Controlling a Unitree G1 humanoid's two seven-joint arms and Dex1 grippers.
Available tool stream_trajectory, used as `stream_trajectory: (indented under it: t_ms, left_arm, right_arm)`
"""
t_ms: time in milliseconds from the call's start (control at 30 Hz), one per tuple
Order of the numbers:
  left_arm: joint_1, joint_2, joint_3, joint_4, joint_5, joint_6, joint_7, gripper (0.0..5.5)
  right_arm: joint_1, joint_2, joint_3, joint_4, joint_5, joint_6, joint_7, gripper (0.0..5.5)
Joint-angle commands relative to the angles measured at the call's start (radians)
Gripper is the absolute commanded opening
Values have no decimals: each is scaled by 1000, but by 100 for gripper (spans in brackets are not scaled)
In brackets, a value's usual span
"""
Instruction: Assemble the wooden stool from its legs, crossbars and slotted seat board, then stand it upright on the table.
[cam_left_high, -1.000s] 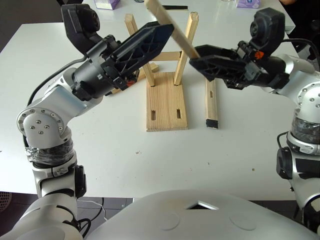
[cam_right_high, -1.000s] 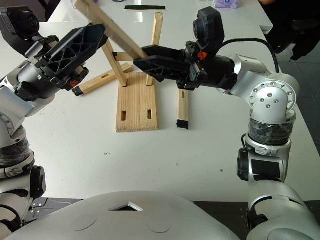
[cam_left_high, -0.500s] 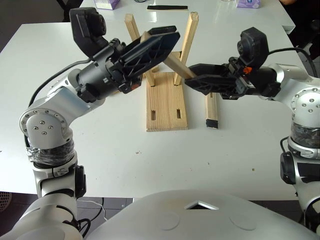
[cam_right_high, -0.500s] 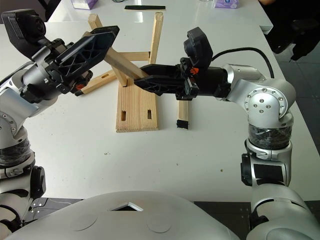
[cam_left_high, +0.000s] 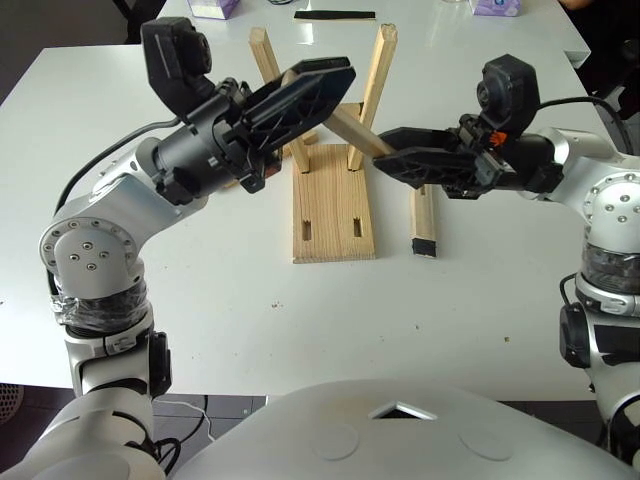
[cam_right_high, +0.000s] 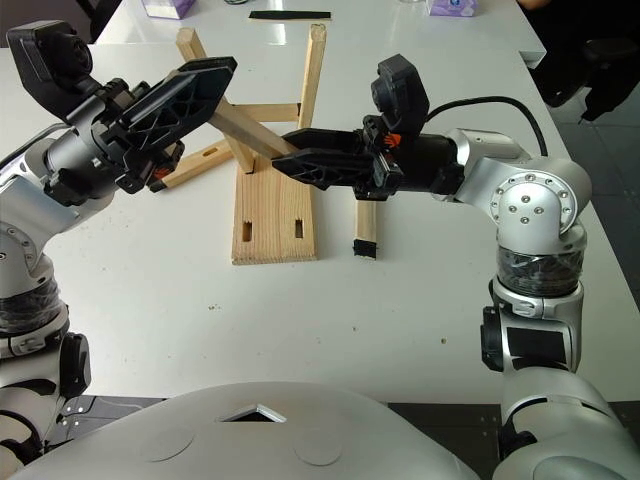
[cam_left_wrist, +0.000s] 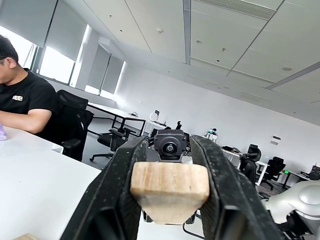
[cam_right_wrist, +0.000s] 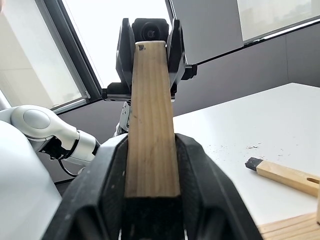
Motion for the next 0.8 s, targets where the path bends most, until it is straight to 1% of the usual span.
stream_trajectory:
  t_ms: [33,133,267,333,433,500,567,700,800]
  left_arm:
    - [30,-3,0,2,53,-9,-30,132]
    - [32,5,10,24,96,-18,-47,132]
    - [43,48,31,70,198,-34,-109,132]
    - [65,87,29,98,302,-59,-164,132]
    - [133,195,-15,168,567,-165,-269,132]
    - [172,247,-32,265,731,-257,-300,132]
    - [168,263,-44,393,871,-355,-292,132]
    - [29,221,-68,740,1097,-547,-194,132]
    - [-83,174,-78,950,1187,-656,-163,132]
  right_arm:
    - [14,6,-7,3,-79,-104,19,191]
    - [56,-11,24,3,-168,-148,-5,233]
    - [100,-21,35,10,-261,-221,-1,236]
    - [111,-13,27,34,-299,-250,-28,236]
    - [130,12,10,80,-361,-312,-81,236]
    - [140,57,-7,114,-405,-373,-149,236]
    - [152,108,-10,136,-460,-431,-230,236]
    - [175,181,47,182,-605,-535,-354,236]
    - [179,228,71,211,-664,-588,-397,236]
